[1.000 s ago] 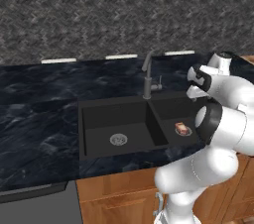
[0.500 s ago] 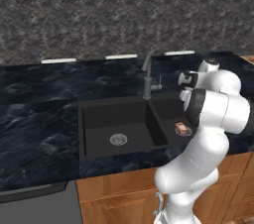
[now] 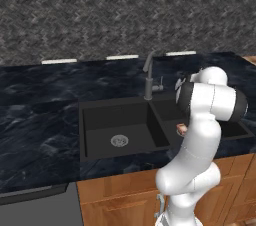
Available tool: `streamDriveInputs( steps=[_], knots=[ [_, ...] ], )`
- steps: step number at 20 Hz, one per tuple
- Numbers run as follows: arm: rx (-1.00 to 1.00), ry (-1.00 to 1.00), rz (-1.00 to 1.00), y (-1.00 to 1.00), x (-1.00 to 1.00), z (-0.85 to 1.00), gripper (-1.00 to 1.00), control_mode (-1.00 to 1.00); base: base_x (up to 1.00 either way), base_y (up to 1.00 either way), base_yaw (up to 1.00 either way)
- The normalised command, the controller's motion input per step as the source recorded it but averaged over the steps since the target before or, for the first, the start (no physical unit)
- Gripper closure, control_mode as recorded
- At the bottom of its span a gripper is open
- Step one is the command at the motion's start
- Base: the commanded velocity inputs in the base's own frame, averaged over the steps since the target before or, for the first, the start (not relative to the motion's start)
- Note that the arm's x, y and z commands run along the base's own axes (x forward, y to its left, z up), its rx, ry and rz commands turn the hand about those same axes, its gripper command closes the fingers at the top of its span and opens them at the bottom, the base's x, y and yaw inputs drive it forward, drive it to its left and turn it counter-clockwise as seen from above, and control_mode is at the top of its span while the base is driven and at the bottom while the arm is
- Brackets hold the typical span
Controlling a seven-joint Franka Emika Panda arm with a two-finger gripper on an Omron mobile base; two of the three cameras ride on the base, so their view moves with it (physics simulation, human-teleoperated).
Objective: Pick up the sponge and bar soap from the sink, and place them back in the cabinet, and close the cabinet doors.
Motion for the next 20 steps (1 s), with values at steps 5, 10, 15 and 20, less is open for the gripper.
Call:
streamDriveInputs(
  steps=[5, 10, 15, 20],
  knots=[
    [0.0, 0.0, 0.0, -0.16, 0.09, -0.39, -1.0, -1.0, 0.0, 0.0, 0.0],
    [0.0, 0.0, 0.0, -0.03, 0.15, -0.31, -1.0, -1.0, 0.0, 0.0, 0.0],
    [0.0, 0.01, 0.0, 0.0, 0.23, -0.23, -1.0, -1.0, 0.0, 0.0, 0.0],
    [0.0, 0.0, 0.0, 0.0, 0.22, -0.26, -1.0, -1.0, 0.0, 0.0, 0.0]
  ],
)
